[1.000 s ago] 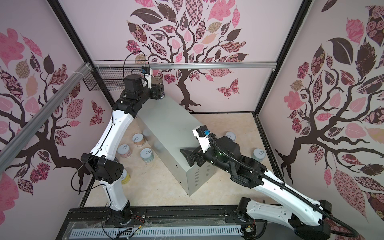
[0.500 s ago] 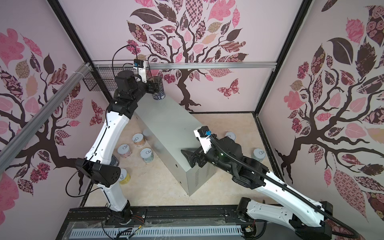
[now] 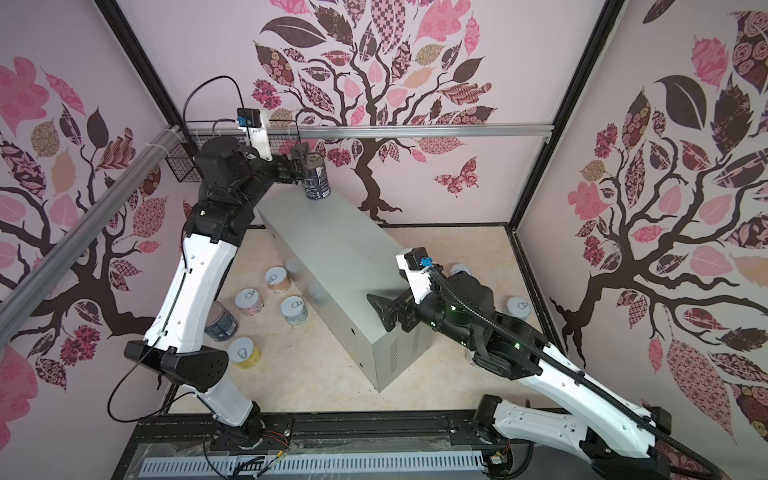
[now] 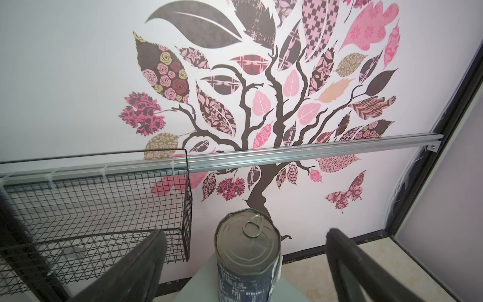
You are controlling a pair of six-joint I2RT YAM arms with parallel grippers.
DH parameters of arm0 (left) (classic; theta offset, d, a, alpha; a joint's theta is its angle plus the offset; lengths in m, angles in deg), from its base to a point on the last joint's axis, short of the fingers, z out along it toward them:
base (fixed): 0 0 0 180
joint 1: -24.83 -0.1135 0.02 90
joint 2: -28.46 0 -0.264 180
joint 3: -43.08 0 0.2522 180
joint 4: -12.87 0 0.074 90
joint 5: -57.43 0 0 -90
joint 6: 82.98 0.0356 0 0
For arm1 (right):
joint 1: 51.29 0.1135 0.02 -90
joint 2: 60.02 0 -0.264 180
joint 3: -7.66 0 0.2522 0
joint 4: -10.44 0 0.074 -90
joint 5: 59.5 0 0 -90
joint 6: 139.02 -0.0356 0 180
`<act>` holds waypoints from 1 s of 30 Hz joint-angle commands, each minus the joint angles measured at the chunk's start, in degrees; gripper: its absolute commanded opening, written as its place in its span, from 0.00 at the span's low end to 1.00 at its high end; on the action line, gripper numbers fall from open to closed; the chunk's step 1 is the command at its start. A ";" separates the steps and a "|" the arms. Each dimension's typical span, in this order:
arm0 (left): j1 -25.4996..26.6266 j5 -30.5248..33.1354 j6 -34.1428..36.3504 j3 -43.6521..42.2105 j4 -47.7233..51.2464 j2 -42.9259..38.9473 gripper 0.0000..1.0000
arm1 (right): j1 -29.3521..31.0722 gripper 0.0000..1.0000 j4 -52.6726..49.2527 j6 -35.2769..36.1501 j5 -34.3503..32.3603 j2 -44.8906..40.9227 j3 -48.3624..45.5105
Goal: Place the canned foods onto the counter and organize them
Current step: 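Release the dark blue can and raise the left gripper while the right gripper withdraws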
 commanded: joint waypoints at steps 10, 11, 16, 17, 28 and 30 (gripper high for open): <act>-0.08 11.03 -6.59 -16.75 9.44 -17.24 0.98 | -0.31 1.00 -7.15 -0.50 -16.27 0.85 11.33; -0.08 11.93 -7.00 -17.97 10.71 -18.16 0.98 | -0.63 1.00 -6.46 -0.30 -17.65 0.54 10.99; -0.17 20.02 -9.68 -26.38 15.41 -23.92 0.98 | -7.88 1.00 -3.23 -1.76 -17.53 -0.09 9.17; -0.17 20.98 -10.35 -27.84 16.12 -24.88 0.98 | -10.75 1.00 -3.41 -2.55 -15.93 0.31 9.35; -11.93 19.78 -21.28 -42.90 24.29 -32.85 0.98 | -50.28 1.00 2.52 -17.31 14.58 5.14 0.84; -15.38 20.00 -24.93 -45.26 25.87 -32.86 0.98 | -50.49 1.00 4.10 -18.73 13.02 6.17 -1.75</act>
